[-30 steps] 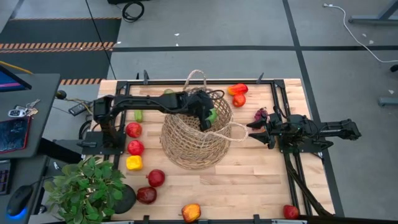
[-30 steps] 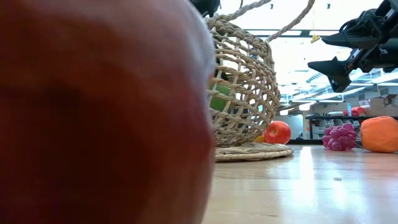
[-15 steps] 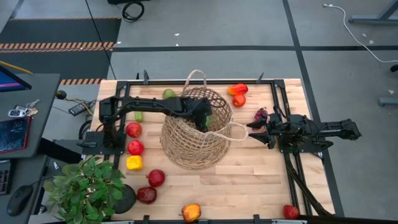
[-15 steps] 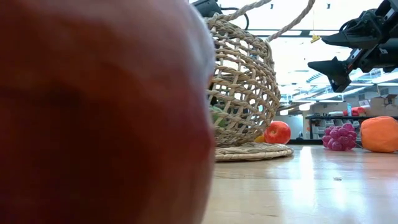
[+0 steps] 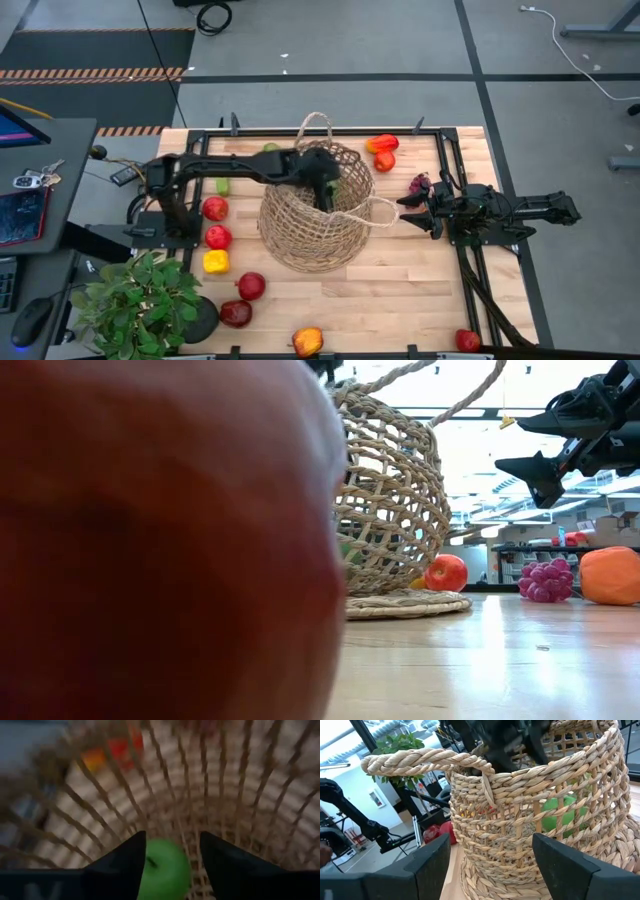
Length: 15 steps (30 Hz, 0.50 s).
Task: Build produce basket
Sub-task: Put the red apple into the basket
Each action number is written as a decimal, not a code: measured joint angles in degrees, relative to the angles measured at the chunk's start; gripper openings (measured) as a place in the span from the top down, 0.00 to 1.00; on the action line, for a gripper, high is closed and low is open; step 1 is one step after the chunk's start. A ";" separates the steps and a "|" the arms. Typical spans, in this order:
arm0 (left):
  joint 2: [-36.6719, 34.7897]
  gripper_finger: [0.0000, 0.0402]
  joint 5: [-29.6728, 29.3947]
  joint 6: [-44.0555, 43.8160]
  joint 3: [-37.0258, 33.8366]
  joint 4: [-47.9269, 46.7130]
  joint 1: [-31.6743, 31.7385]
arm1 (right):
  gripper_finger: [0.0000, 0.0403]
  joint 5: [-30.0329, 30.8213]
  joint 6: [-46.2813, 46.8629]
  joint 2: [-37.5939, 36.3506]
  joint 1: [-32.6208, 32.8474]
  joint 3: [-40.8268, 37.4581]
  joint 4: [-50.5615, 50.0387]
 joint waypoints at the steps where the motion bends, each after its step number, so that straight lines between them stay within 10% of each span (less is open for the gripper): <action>1: -1.06 0.51 -0.03 0.74 0.00 0.54 -0.01 | 0.29 0.00 0.00 0.00 0.01 -0.02 -0.01; 15: -22.16 0.65 3.38 4.12 -14.22 15.23 -2.15 | 0.29 0.00 0.00 0.03 0.01 0.00 0.51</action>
